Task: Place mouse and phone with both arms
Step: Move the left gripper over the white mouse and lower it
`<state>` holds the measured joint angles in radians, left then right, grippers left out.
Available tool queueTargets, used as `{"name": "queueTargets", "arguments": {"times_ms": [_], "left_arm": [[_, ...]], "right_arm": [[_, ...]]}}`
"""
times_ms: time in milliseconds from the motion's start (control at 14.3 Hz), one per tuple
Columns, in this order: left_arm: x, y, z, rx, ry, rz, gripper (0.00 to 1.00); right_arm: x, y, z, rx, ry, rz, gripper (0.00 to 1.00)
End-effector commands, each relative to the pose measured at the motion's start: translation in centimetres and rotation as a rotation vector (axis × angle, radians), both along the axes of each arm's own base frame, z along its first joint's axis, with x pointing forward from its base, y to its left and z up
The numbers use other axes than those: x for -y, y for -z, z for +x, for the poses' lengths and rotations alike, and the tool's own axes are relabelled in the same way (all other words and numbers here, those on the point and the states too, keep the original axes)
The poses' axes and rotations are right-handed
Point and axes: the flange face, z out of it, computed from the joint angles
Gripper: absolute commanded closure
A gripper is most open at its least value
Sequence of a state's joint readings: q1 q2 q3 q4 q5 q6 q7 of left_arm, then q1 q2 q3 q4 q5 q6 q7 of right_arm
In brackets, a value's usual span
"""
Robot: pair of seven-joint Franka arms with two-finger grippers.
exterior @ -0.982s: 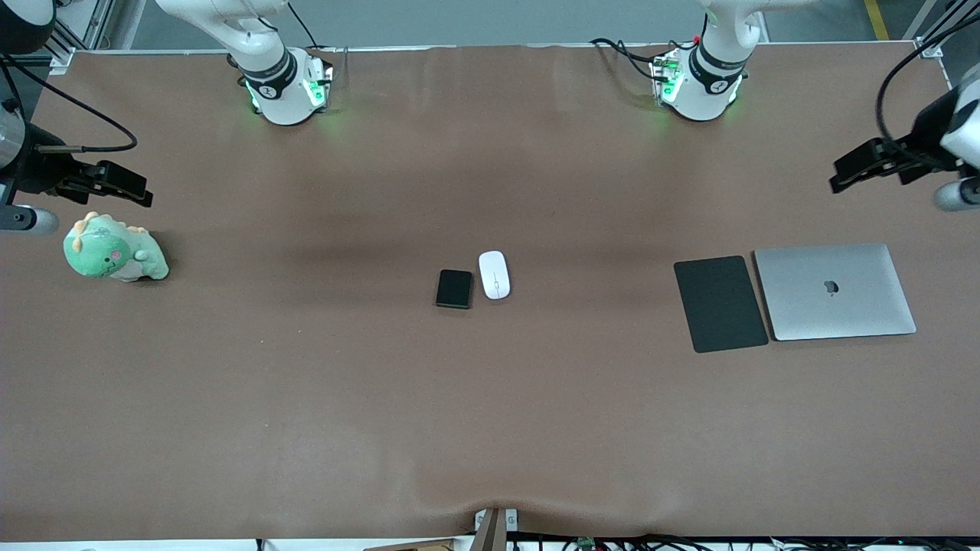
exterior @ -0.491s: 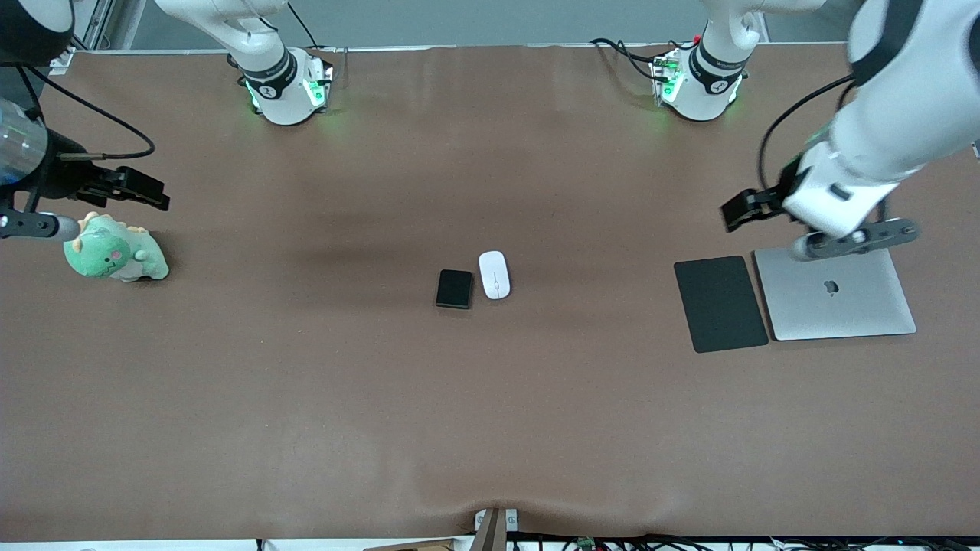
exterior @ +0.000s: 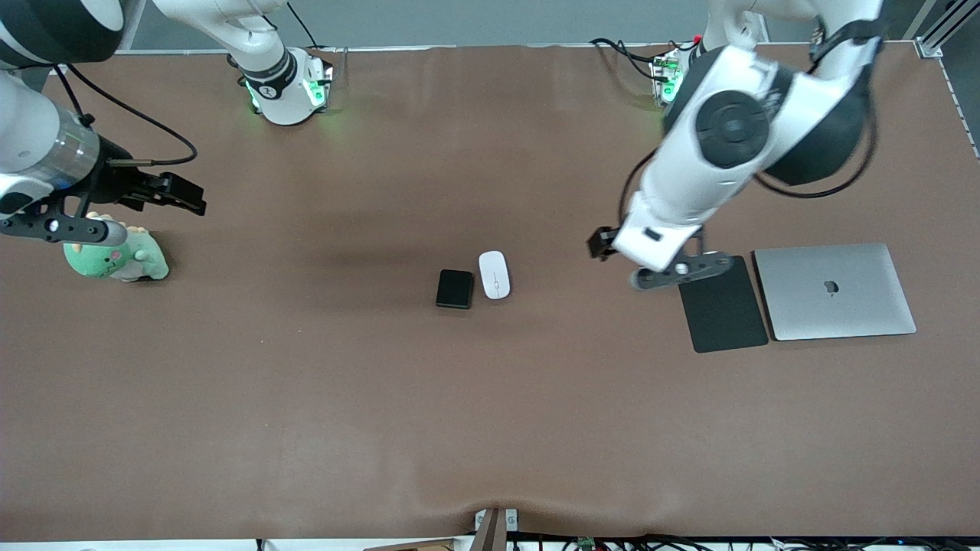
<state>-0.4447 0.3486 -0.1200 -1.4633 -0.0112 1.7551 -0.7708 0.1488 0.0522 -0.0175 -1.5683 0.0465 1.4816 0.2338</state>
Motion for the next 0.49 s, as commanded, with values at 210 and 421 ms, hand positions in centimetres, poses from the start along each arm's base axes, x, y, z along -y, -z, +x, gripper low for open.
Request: {"name": "queueTargets", "arguments": {"times_ms": [210, 421], "left_arm": [[7.5, 6.0, 0.0, 0.047, -0.013, 0.039, 0.00], [9.6, 10.1, 0.1, 0.058, -0.023, 0.026, 0.00]], "right_arm": [[-2.1, 0.1, -0.2, 0.005, 0.033, 0.002, 0.00], [-2.3, 0.1, -0.2, 0.005, 0.030, 0.002, 0.00]]}}
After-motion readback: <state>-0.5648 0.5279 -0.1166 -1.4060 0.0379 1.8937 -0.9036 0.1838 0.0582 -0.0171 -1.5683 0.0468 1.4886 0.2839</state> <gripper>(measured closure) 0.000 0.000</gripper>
